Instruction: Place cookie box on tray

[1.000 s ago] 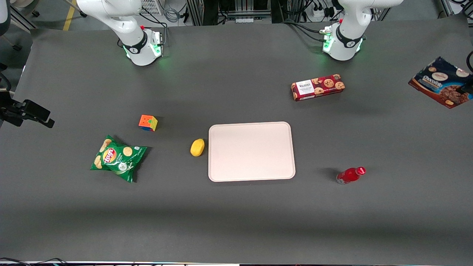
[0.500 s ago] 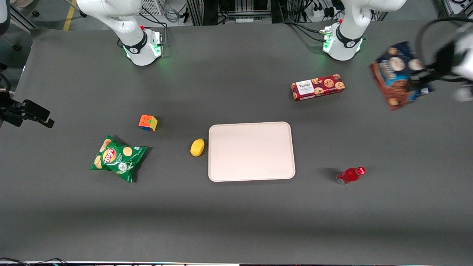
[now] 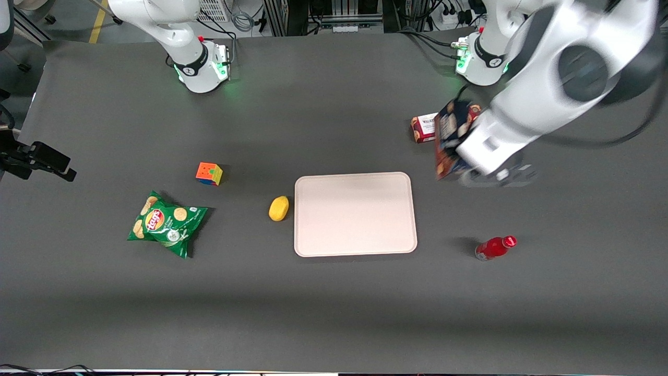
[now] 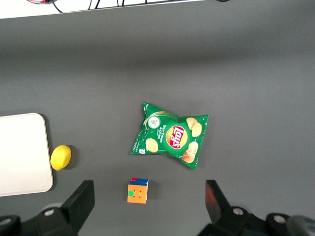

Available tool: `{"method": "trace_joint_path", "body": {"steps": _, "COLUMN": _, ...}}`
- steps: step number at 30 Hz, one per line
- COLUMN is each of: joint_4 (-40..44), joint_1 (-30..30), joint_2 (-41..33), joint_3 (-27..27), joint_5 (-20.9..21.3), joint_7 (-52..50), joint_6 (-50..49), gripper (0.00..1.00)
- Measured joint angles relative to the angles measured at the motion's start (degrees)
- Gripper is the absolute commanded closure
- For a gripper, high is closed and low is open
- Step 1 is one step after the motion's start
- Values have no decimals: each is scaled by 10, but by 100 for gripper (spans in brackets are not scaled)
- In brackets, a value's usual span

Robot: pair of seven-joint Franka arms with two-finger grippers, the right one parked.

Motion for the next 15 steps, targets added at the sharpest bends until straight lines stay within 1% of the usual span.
{"method": "trace_joint_path", "body": {"steps": 6, "joint_4": -26, "joint_1": 0, "joint_2": 53, "joint_3": -13, "joint_5": 0, "joint_7": 2, "joint_6": 101, "gripper": 100}}
{"method": "trace_joint_path", "body": {"steps": 15, "joint_4": -72, "joint_1": -5, "joint_2": 102, "joint_3": -15, "joint_5": 0, "joint_7": 9, "joint_6": 244, "gripper": 100}}
